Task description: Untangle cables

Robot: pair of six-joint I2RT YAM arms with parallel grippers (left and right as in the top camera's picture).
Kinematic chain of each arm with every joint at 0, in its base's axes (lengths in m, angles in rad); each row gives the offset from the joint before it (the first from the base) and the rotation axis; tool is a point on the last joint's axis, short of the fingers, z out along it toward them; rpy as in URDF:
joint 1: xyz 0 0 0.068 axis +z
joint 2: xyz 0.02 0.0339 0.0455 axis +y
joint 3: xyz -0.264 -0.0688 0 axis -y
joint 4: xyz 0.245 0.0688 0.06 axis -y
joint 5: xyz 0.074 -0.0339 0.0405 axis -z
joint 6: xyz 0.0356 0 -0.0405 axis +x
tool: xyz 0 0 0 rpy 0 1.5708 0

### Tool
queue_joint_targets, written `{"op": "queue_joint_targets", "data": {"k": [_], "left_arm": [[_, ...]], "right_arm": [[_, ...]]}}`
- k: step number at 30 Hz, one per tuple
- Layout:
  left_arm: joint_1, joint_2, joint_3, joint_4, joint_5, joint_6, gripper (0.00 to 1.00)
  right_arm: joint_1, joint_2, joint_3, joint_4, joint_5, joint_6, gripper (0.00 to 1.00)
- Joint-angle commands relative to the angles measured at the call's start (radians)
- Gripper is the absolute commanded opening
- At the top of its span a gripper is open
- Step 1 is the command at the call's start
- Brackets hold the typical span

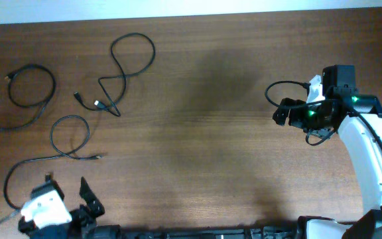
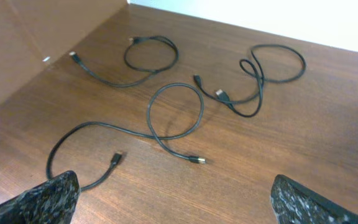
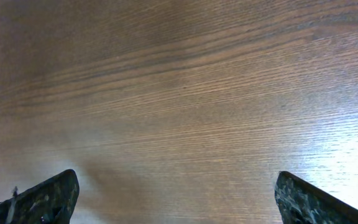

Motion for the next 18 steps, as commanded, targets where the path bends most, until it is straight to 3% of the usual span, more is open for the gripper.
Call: {"op": "queue_joint_targets", "data": {"k": [1,18], "left_arm": [[0.028,-0.061,0.003,-0.002,-0.011,0.012,0.99],[0.023,-0.187,0.013,-0.006,-0.011,0.012,0.99]], "right_arm": [[-0.001,0.0,0.002,0.0,0.005,0.005,0.99],[-0.001,0.0,0.002,0.0,0.005,0.005,0.99]]}}
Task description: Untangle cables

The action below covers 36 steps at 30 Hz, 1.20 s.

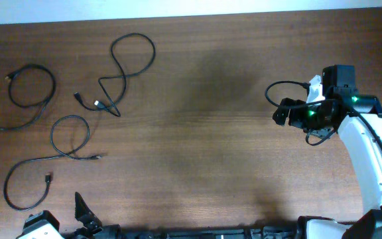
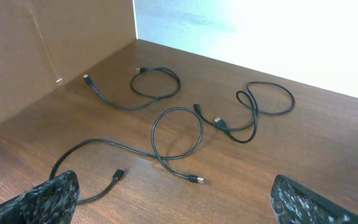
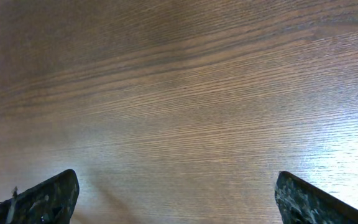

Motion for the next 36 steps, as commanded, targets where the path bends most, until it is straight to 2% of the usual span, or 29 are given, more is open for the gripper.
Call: {"op": "queue_joint_targets", "data": {"k": [1,5,18,20,25,31,36], "left_arm": [[-0.013,-0.008,0.009,0.0,-0.011,0.012,0.99],[-0.055,-0.008,0.009,0.0,-0.011,0.012,0.99],[-0.055,-0.008,0.009,0.002,-0.008,0.012,0.99],[-0.055,-0.008,0.006,0.065,0.0,0.012,0.99],[-0.055,-0.008,-0.054,0.33,0.24,0.012,0.99],[-0.055,-0.008,-0.253,0.499,0.248,0.013,0.99],[-0.055,-0.008,-0.472,0.723,0.248,0.013,0.99]], "right_arm": [[-0.001,0.0,0.002,0.0,0.005,0.005,0.99],[-0.001,0.0,0.002,0.0,0.005,0.005,0.99],[-0.001,0.0,0.002,0.0,0.005,0.005,0.99],[-0.001,0.0,0.002,0.0,0.005,0.005,0.99],[-0.001,0.0,0.002,0.0,0.005,0.005,0.99],[-0.001,0.0,0.002,0.0,0.005,0.005,0.99],[-0.001,0.0,0.002,0.0,0.005,0.005,0.99]]}}
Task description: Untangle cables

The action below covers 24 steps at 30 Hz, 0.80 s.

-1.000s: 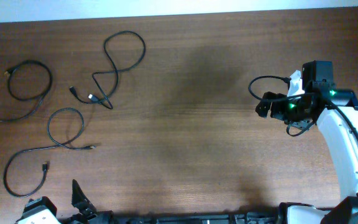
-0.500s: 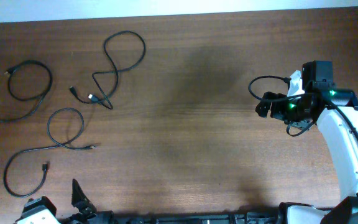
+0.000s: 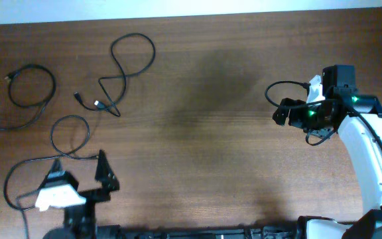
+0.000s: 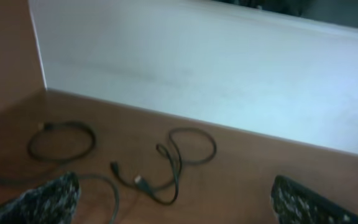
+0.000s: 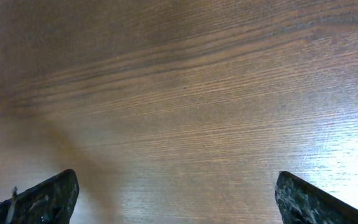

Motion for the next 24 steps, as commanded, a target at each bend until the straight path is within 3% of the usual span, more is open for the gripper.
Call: {"op": "queue_joint_targets", "data": {"k": [1,4,10,16,20,24], "left_arm": [[-0.004,-0.005,-0.143,0.141,0.019,0.013,0.99],[-0.004,-0.005,-0.281,0.314,0.019,0.013,0.99],[-0.004,-0.005,-0.446,0.471,0.019,0.013,0.99],[-0.004,-0.005,-0.521,0.522,0.023,0.025,0.99],[-0.004,-0.005,-0.529,0.521,0.11,0.208,0.99],[-0.004,-0.005,-0.529,0.504,0.112,0.207,0.99]], "right_arm": [[-0.001,0.0,0.002,0.0,0.005,0.005,0.99],[-0.001,0.0,0.002,0.0,0.005,0.005,0.99],[-0.001,0.0,0.002,0.0,0.005,0.005,0.99],[-0.001,0.0,0.002,0.0,0.005,0.005,0.99],[-0.001,0.0,0.002,0.0,0.005,0.005,0.99],[-0.001,0.0,0.002,0.0,0.005,0.005,0.99]]}}
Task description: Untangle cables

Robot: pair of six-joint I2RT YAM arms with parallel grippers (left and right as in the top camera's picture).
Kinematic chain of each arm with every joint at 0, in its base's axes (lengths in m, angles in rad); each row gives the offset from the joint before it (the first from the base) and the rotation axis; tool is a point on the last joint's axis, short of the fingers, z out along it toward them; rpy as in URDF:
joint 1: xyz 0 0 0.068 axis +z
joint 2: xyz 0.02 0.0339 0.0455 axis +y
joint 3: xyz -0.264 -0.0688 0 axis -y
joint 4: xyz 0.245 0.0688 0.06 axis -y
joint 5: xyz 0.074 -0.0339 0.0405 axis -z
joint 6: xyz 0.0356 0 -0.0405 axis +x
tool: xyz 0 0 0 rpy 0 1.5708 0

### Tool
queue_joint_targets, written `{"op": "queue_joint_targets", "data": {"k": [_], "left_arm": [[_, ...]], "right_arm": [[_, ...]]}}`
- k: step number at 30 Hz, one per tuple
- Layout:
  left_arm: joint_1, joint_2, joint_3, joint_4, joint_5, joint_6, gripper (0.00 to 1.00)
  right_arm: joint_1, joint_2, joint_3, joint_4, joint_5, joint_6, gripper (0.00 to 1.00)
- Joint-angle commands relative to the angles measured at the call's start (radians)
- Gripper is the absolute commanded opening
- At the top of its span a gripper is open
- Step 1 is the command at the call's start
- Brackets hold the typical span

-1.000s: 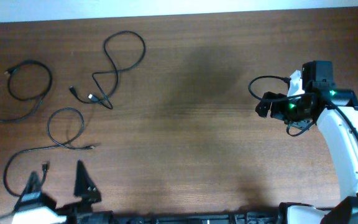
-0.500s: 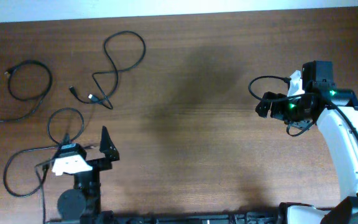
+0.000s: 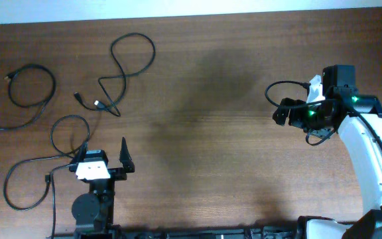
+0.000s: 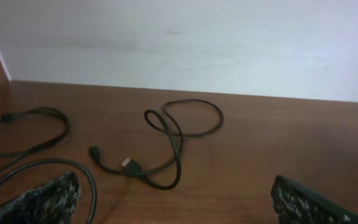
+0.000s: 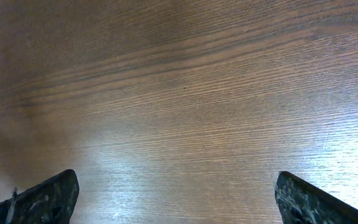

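Observation:
Three black cables lie apart on the left of the wooden table. A figure-eight cable (image 3: 130,61) (image 4: 180,132) has its plug ends (image 4: 128,164) at its near side. A round coil (image 3: 32,86) (image 4: 27,122) lies far left. A long looped cable (image 3: 68,136) (image 4: 79,175) runs toward the front left. My left gripper (image 3: 103,158) (image 4: 179,211) is open just right of the long cable's loop, facing the figure-eight cable, nothing between its fingers. My right gripper (image 3: 282,114) (image 5: 179,205) is open over bare wood at the right.
A white wall (image 4: 197,43) borders the table's far edge (image 3: 191,18). A thin black lead (image 3: 280,86) loops off the right arm itself. The wood between the cables and the right arm (image 3: 360,146) holds nothing else.
My left gripper has moved right and farther onto the table, and now sits lower, closer to the figure-eight cable. The cables and the right arm have not moved.
My left gripper was open at the front left corner, then drawn back almost off the table's front edge. It then stood by the long cable's near loop, and is now farther in. The cables lay the same throughout, and the right gripper stayed open in place.

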Motion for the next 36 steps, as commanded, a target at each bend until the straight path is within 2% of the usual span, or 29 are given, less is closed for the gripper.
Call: {"op": "queue_joint_targets", "data": {"k": [1,36], "left_arm": [[-0.004,-0.005,-0.007,-0.026,0.032,0.062,0.99],[-0.004,-0.008,-0.014,-0.012,0.038,0.061,0.99]], "right_arm": [[-0.001,0.0,0.002,0.0,0.005,0.005,0.99],[-0.001,0.0,0.002,0.0,0.005,0.005,0.99]]}}
